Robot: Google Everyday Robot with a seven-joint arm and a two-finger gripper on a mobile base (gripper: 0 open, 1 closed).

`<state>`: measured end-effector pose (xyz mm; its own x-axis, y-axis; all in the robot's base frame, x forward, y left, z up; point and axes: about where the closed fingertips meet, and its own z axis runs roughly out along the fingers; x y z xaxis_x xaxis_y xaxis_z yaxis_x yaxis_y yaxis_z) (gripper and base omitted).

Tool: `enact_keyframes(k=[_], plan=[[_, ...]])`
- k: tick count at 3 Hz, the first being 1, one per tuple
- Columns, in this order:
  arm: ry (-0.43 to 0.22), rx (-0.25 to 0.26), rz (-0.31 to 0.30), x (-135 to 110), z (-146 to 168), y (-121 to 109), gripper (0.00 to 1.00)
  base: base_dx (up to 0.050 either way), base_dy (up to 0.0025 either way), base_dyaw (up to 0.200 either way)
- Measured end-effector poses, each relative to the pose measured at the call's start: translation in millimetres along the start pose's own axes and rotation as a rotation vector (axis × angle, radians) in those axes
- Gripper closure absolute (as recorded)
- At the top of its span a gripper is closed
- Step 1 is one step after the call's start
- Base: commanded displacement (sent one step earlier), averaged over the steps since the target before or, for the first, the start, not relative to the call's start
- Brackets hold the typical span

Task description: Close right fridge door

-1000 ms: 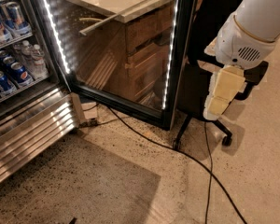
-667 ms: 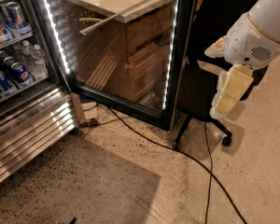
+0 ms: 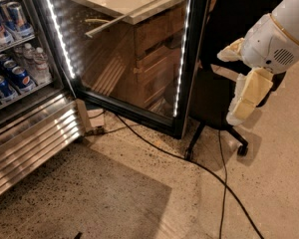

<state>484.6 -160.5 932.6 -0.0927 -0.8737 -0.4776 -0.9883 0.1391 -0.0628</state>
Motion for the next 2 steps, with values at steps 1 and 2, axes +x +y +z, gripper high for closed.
enact_keyframes(k=[1,2], plan=[[0.005,0.011,0.022,-3.2,-5.4,-16.8,0.0,0.0,0.0,0.0],[0.023,0.044,0.053,-12.4,-13.1,-45.7,0.0,0.0,0.0,0.0]])
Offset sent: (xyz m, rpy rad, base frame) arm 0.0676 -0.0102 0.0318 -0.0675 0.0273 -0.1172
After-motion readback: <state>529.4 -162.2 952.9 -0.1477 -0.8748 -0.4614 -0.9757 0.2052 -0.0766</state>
